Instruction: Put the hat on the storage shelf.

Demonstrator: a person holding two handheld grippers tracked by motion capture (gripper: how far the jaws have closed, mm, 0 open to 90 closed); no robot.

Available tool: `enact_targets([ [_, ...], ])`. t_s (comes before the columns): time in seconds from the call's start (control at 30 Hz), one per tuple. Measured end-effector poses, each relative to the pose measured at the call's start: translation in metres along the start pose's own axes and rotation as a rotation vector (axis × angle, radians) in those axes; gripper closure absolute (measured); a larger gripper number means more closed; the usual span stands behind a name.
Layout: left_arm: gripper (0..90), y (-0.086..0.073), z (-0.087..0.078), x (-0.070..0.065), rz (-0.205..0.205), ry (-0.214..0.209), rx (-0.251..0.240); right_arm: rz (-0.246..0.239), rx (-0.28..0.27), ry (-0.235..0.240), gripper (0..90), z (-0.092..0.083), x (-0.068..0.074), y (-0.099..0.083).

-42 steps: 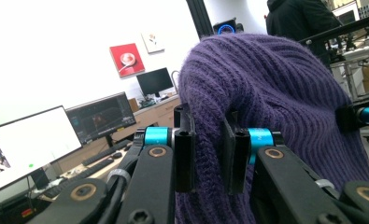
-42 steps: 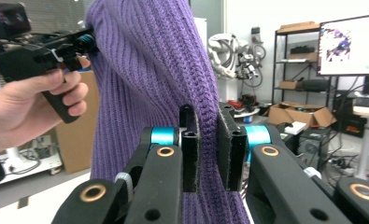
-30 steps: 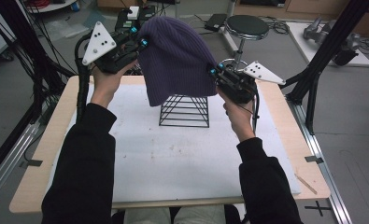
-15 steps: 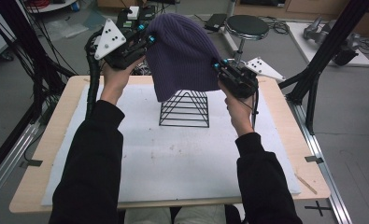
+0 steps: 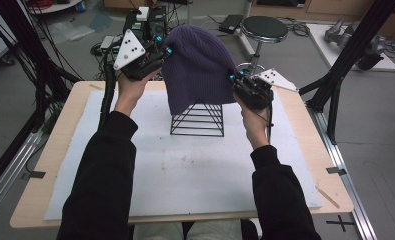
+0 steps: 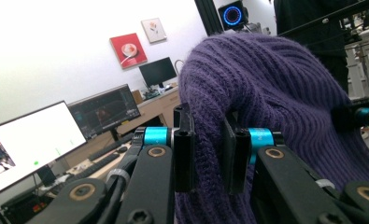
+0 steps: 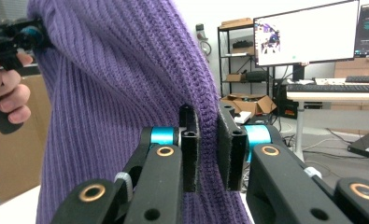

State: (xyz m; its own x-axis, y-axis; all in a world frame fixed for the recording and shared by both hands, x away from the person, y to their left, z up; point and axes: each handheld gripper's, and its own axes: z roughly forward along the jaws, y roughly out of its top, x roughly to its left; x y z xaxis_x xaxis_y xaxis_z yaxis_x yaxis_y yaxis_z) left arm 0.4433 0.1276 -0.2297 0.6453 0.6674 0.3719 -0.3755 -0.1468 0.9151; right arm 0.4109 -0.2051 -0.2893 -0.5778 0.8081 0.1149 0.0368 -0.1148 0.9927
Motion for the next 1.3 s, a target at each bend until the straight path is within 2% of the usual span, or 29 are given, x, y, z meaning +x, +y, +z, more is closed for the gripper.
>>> enact_targets([
  [0.07, 77.7, -0.005, 0.0, -0.002, -0.003, -0.008, 0.009, 0.0, 0.011, -0.004, 81.6, 0.0, 0.0, -0.007],
  [0.2, 77.7, -0.014, 0.0, -0.006, -0.014, -0.025, 0.019, 0.033, 0.029, -0.001, 81.5, -0.002, -0.002, -0.02],
  [0.5, 77.5, -0.036, -0.002, -0.021, -0.055, -0.065, 0.038, 0.043, 0.066, -0.013, 81.1, -0.009, -0.008, -0.046],
  [0.6, 77.4, -0.045, -0.001, -0.026, -0.063, -0.07, 0.046, 0.045, 0.095, -0.03, 81.2, -0.01, -0.009, -0.055],
  [0.7, 77.4, -0.05, -0.001, -0.027, -0.068, -0.076, 0.056, 0.051, 0.116, -0.027, 81.1, -0.011, -0.01, -0.06],
  [0.93, 77.2, -0.058, -0.002, -0.032, -0.047, -0.095, 0.099, 0.051, 0.162, -0.034, 80.6, -0.011, -0.009, -0.073],
  [1.07, 77.2, -0.062, -0.003, -0.034, -0.039, -0.105, 0.119, 0.084, 0.209, -0.039, 80.6, -0.01, -0.009, -0.083],
  [1.17, 77.2, -0.066, -0.005, -0.034, -0.052, -0.102, 0.121, 0.08, 0.21, -0.051, 80.6, -0.009, -0.008, -0.084],
  [1.3, 77.0, -0.073, -0.005, -0.037, -0.06, -0.108, 0.136, 0.093, 0.245, -0.079, 80.6, -0.008, -0.007, -0.086],
])
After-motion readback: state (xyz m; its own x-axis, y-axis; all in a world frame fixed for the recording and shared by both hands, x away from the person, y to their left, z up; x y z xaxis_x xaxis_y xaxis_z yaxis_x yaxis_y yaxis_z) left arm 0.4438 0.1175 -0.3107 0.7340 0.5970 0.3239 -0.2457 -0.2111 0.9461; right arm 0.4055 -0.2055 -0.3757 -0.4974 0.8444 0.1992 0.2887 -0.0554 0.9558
